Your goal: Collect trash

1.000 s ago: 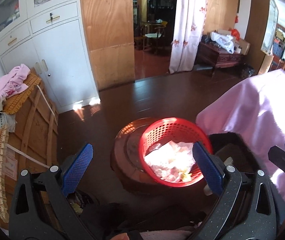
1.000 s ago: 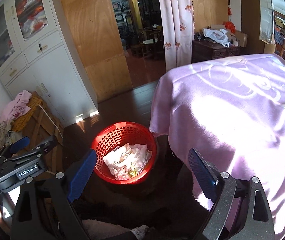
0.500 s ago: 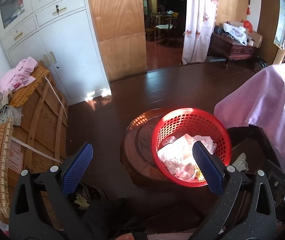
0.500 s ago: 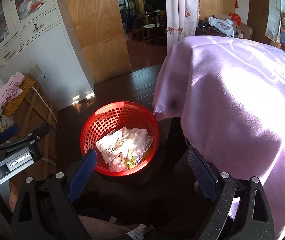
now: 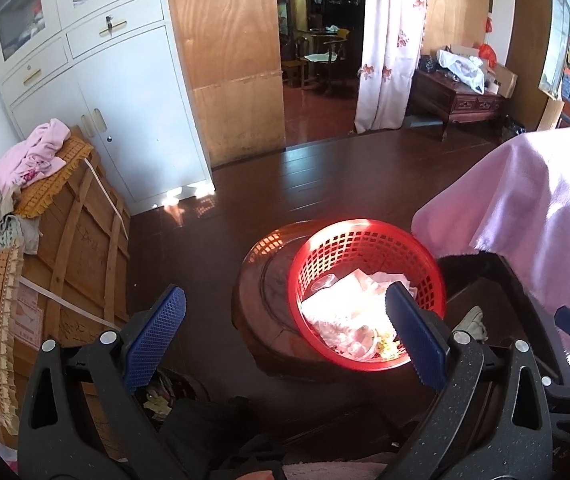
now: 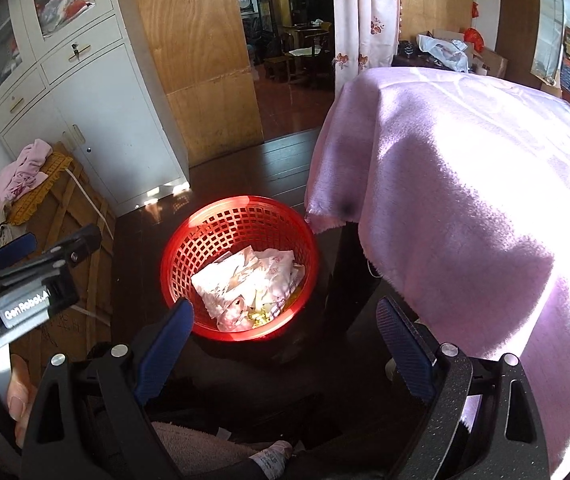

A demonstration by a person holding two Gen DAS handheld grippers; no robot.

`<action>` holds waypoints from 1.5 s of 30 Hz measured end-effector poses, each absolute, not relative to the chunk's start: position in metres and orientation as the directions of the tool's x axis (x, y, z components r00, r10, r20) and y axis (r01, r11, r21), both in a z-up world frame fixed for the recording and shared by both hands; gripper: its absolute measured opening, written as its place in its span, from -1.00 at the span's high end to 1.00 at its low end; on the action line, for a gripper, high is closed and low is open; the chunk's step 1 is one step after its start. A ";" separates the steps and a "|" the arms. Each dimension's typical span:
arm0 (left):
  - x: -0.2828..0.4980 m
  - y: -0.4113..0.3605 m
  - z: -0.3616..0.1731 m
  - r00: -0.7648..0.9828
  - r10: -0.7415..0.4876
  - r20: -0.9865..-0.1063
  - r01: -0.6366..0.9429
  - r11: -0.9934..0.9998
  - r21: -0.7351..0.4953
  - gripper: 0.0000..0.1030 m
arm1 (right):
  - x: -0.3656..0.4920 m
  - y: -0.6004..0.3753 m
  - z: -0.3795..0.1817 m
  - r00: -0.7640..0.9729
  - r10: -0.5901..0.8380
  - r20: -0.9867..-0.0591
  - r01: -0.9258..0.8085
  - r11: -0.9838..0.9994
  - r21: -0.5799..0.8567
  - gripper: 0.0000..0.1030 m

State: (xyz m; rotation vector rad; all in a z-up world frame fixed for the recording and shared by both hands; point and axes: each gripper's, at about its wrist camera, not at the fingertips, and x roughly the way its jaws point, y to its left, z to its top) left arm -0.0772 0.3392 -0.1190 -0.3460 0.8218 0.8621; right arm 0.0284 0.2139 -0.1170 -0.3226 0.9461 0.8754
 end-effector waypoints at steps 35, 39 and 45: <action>-0.071 0.326 -0.113 0.393 0.541 -0.744 -0.755 0.651 0.075 -0.87 | 0.024 0.206 -0.112 0.298 0.516 -0.803 -0.772 0.625 0.115 -0.77; -0.072 0.327 -0.112 0.394 0.543 -0.741 -0.751 0.655 0.081 -0.86 | 0.024 0.206 -0.111 0.299 0.517 -0.802 -0.773 0.624 0.115 -0.77; -0.071 0.326 -0.112 0.394 0.543 -0.741 -0.750 0.656 0.081 -0.87 | 0.025 0.205 -0.112 0.296 0.517 -0.803 -0.769 0.628 0.121 -0.77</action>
